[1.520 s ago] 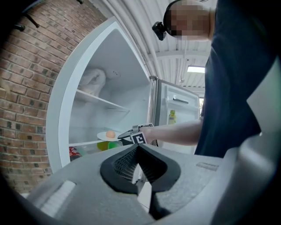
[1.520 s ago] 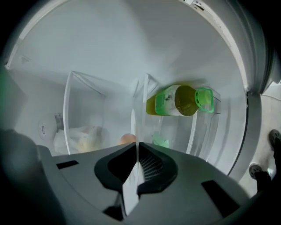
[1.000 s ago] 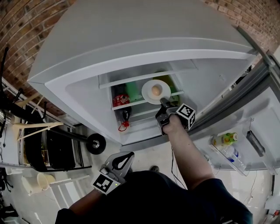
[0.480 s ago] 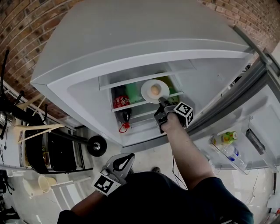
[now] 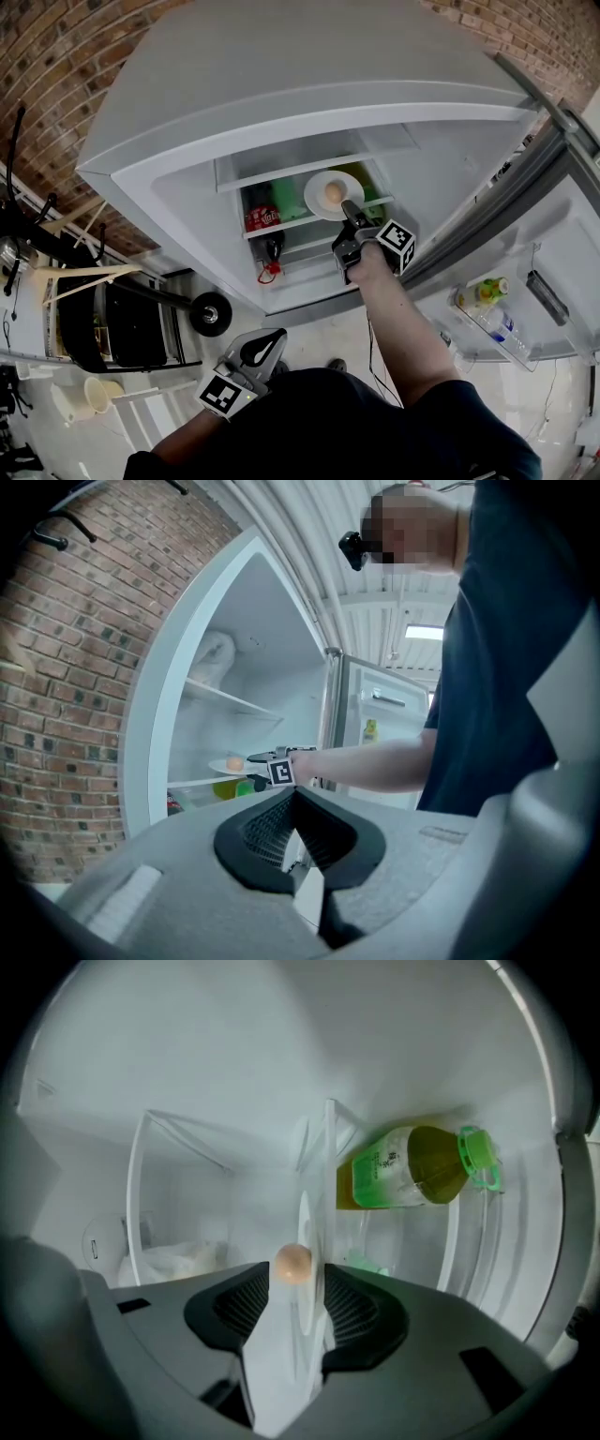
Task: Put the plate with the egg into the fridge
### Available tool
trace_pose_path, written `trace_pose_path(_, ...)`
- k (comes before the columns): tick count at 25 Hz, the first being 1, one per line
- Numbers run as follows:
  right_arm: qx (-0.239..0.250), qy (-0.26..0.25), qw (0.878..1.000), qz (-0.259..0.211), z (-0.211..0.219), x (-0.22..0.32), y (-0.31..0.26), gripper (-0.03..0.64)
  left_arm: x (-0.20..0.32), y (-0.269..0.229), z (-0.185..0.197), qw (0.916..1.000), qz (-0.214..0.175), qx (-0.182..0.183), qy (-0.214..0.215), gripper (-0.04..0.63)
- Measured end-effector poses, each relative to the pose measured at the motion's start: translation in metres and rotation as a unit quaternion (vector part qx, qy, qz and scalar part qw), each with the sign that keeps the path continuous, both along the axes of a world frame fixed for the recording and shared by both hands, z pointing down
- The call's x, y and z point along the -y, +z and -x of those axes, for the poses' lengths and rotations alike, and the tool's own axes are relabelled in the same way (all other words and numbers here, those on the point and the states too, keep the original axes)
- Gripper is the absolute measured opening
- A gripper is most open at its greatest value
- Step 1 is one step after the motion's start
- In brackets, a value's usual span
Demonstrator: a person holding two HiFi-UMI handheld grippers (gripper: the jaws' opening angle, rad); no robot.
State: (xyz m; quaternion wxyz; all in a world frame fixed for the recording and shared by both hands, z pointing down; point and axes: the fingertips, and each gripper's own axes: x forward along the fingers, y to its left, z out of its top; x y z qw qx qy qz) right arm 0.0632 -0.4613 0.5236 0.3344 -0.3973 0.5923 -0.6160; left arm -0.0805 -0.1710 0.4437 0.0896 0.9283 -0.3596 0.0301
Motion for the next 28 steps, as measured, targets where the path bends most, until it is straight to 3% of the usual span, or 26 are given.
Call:
trace_pose_path(5,-0.002,0.001,1.000,-0.001,-0.006,-0.013,0.009,0.226,-0.002,-0.001,0.001,1.0000,0.000,-0.003,0.003,-0.002)
trace_pose_path(14,-0.008,-0.049,0.999,-0.017,0.012,-0.083,0.005,0.229,-0.004,-0.003,-0.009,0.9995,-0.003,-0.007,0.029,-0.002)
trace_pose_path(20,-0.025,-0.100,0.993,-0.062,0.030,-0.130,-0.027,0.227,-0.006,-0.008,-0.018,0.9984,-0.013,-0.014,0.053,-0.002)
trace_pose_path(28,-0.128,-0.157,0.968,-0.148,0.039,-0.193,-0.059,0.122,-0.008,-0.016,-0.030,0.9961,-0.027,-0.018,0.082,-0.002)
